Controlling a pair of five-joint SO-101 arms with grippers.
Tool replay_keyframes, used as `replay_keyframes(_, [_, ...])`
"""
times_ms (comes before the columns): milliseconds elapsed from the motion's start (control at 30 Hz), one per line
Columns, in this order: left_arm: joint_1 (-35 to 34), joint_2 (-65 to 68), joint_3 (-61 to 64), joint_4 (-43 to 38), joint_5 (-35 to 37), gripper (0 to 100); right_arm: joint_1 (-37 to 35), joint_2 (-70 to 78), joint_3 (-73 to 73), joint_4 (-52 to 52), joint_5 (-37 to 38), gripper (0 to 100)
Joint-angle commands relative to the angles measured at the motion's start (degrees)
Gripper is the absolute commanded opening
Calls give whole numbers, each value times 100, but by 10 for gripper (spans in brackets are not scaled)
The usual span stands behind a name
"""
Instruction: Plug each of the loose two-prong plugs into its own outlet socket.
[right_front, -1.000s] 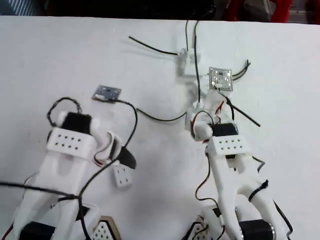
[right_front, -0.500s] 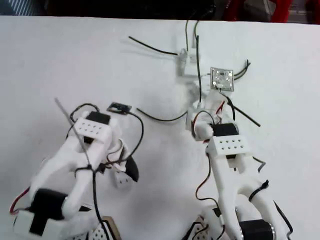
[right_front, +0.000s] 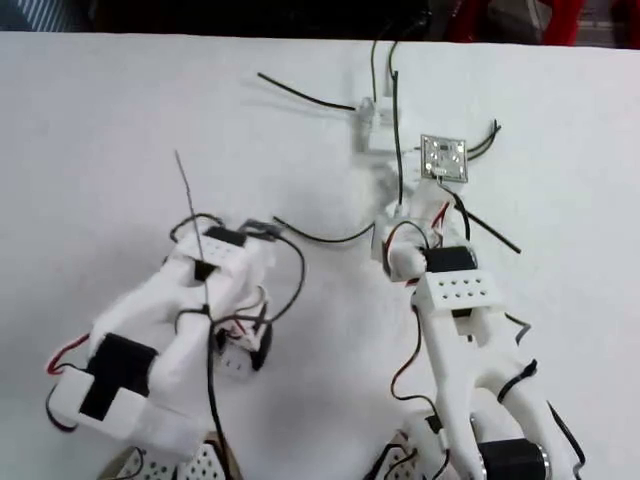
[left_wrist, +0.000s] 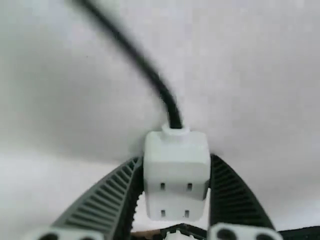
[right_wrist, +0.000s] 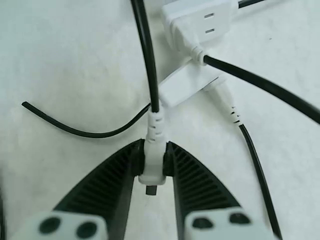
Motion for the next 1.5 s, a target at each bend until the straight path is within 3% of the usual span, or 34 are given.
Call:
replay_keyframes(0, [462,101,-378,26,35,24,48,-180,-35,-101,-35,17])
replay_keyframes(300, [629,101,-1336,220,-255,21,224,-180,-35,-110,-35,17])
replay_keyframes(700, [629,101,-2022,158,-4229,21,224,-180,-35,-119,-26,17])
replay_keyframes(767, [497,136,-2092,0,-4589,47,224,-180,-35,-119,-26,17])
replay_keyframes(967, [-207,101,-2180,-176,-4475,308,224,-180,-35,-119,-26,17])
replay_keyframes(1467, [-418,92,-4167,1960,-3903,282,224,-180,-35,-119,-9,17])
